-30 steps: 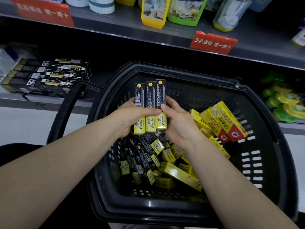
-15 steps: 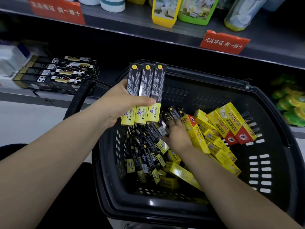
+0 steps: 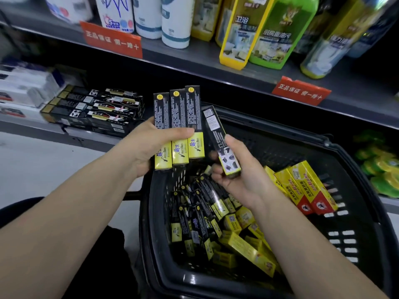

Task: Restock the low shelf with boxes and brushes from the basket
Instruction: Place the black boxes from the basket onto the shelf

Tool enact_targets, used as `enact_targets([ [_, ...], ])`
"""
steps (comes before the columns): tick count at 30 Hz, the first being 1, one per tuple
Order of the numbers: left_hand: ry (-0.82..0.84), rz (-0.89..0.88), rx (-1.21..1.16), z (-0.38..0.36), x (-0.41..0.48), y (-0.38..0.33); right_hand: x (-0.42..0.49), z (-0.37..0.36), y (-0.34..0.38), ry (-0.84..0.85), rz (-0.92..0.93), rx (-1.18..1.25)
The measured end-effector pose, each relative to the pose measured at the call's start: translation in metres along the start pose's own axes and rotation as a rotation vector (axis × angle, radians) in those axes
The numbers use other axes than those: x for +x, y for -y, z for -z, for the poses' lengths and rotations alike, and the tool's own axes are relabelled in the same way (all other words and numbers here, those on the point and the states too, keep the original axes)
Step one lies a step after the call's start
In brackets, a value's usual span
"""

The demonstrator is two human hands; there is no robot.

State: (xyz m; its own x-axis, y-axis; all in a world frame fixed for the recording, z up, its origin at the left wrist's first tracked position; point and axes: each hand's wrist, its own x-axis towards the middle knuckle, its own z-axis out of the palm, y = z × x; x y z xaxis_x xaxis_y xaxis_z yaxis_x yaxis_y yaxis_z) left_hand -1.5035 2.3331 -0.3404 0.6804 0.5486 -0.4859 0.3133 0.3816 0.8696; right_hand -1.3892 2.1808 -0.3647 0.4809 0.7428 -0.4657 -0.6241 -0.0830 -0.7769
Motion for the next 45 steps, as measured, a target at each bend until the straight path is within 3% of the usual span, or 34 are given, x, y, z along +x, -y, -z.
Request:
enact_targets([
  [11,-0.135,-0.059,-0.11,0.094,-0.007,-0.021,0.079,-0.109,0.031,0.174,-0.033,-0.565],
  [17,-0.293,-0.082,-0.211,0.139,0.011,-0.013,0.127,-0.166,0.024,0.198,-0.238,-0.503],
  [22,-0.396,-0.071,-0.25,0.163,0.035,-0.001,0.166,-0.18,0.004,0.21,-0.229,-0.542],
  [27,-0.481,-0.041,-0.303,0.174,0.053,0.011,0.196,-0.176,0.005,0.044,-0.2,-0.638],
  [32,-0.434,-0.021,-0.238,0.164,0.061,0.016,0.206,-0.161,-0.007,-0.072,-0.158,-0.688],
  [38,-0.445,-0.007,-0.188,0.16,0.071,0.022,0.213,-0.148,-0.012,-0.15,-0.179,-0.317],
  [45,-0.562,-0.095,-0.047,0.181,0.081,0.031,0.238,-0.138,0.002,-0.278,-0.031,-0.701],
])
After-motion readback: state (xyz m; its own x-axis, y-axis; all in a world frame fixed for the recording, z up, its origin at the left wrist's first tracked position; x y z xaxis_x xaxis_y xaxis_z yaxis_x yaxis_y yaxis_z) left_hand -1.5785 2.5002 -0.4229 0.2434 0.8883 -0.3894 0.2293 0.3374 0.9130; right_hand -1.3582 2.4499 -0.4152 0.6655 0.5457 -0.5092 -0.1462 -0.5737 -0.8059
